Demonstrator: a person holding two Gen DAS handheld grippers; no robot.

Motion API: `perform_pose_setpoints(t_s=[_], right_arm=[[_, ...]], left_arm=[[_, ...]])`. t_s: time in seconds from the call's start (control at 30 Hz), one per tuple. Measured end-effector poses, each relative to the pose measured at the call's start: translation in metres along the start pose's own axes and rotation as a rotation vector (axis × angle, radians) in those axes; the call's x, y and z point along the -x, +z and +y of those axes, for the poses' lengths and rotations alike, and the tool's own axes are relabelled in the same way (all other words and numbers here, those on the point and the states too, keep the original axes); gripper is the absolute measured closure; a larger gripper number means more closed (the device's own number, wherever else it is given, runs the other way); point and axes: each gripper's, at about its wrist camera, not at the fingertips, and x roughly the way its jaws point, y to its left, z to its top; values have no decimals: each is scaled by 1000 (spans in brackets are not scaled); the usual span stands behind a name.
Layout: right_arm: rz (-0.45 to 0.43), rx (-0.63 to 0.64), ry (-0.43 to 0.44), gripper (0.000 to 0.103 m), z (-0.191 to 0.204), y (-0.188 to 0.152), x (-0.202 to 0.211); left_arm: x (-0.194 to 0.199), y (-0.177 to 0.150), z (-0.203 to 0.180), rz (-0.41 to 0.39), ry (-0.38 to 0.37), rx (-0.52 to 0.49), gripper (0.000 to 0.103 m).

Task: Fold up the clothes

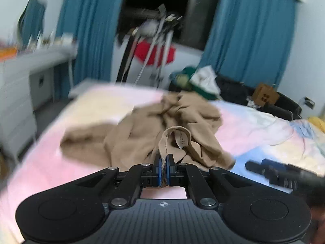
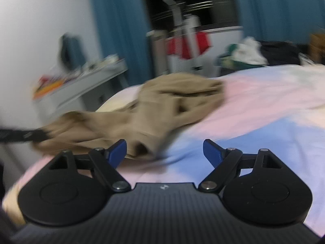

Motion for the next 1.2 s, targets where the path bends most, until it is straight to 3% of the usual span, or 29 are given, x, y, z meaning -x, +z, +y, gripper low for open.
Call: perform_pose_setpoints(t_s=[0.17,0.33,0.53,0.67,0.8,1.03,1.1,1.2], right_arm=[[19,194,4,19,46,-8,-20],[57,142,-33,19,51,3,-61],[148,260,-38,19,66,-11,-104],[151,314,-102,19,64,-21,-107],[129,206,-214,19,36,-17,-95],[-43,-54,-436,19,-14,-1,-50],[-109,-118,-481,19,-23,3,-35],[-72,-199,-473,19,-40,2,-28]], left_arm=[[-12,-4,7,38,8,-27,98],[-35,-10,15,74,0,-8,98],[-56,-10,24,72,-16,36,98],[-55,-9,24,59,-45,48,98],[-57,-11,21,72,-32,29,98],[-64,-16,9,107,-15,-46,98],[-67,-20,1,127,-4,-92,98],[-72,-27,-10,143,14,-154,97]])
